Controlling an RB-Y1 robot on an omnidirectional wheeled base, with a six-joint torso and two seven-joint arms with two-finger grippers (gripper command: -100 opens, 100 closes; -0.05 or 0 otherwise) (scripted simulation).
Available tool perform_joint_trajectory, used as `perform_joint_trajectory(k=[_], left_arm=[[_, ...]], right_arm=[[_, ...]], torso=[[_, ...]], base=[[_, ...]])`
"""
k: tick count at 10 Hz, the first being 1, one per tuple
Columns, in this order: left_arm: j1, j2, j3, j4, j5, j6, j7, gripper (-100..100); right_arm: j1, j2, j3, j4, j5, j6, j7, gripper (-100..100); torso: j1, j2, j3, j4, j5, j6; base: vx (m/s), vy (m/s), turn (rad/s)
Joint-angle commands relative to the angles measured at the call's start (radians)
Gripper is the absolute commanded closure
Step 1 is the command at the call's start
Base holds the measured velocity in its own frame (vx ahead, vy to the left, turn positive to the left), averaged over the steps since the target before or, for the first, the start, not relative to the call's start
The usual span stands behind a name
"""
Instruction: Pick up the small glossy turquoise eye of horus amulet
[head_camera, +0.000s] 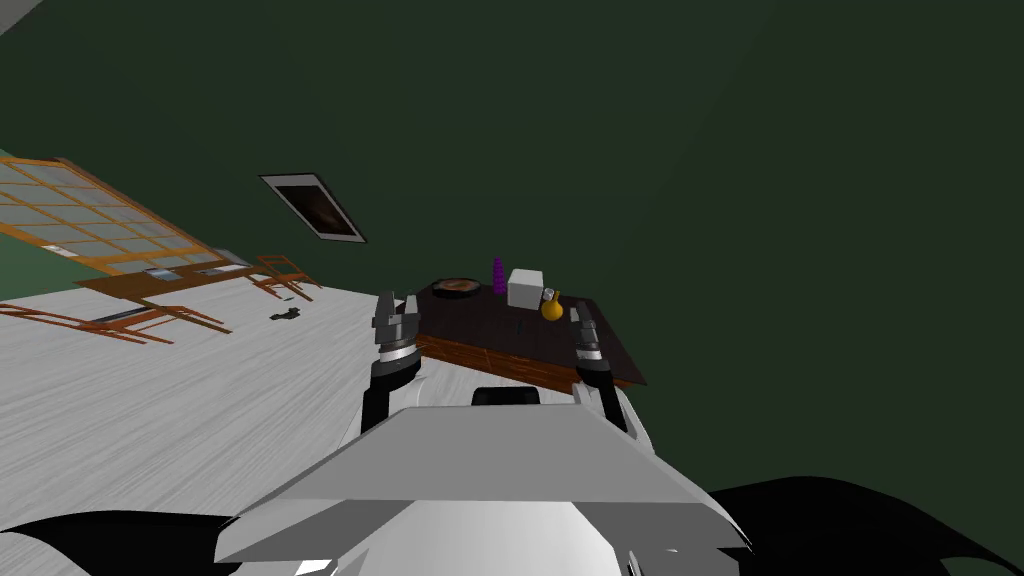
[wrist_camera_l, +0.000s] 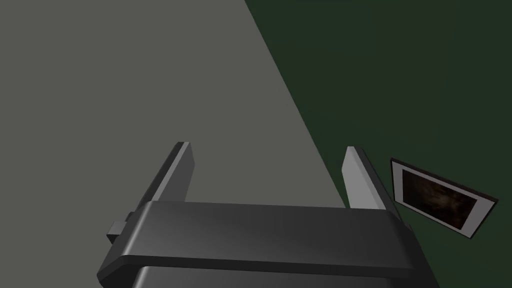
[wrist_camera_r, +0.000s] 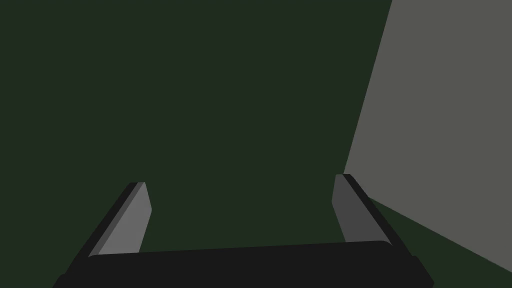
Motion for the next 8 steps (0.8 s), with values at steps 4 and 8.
perform_joint_trajectory(k=[4, 8], left_arm=[[0.000, 0.000, 0.000, 0.000, 0.000, 0.000, 0.000, 0], [0.000, 0.000, 0.000, 0.000, 0.000, 0.000, 0.000, 0]], right_arm=[[0.036, -0.112, 0.026, 0.118, -0.053, 0.126, 0.001, -100], [0.052, -0.156, 0.041, 0.183, -0.079, 0.197, 0.003, -100]], torso=[[0.001, 0.001, 0.000, 0.000, 0.000, 0.000], [-0.001, 0.000, 0.000, 0.000, 0.000, 0.000]], base=[[-0.053, 0.157, 0.161], [-0.035, 0.131, 0.117]])
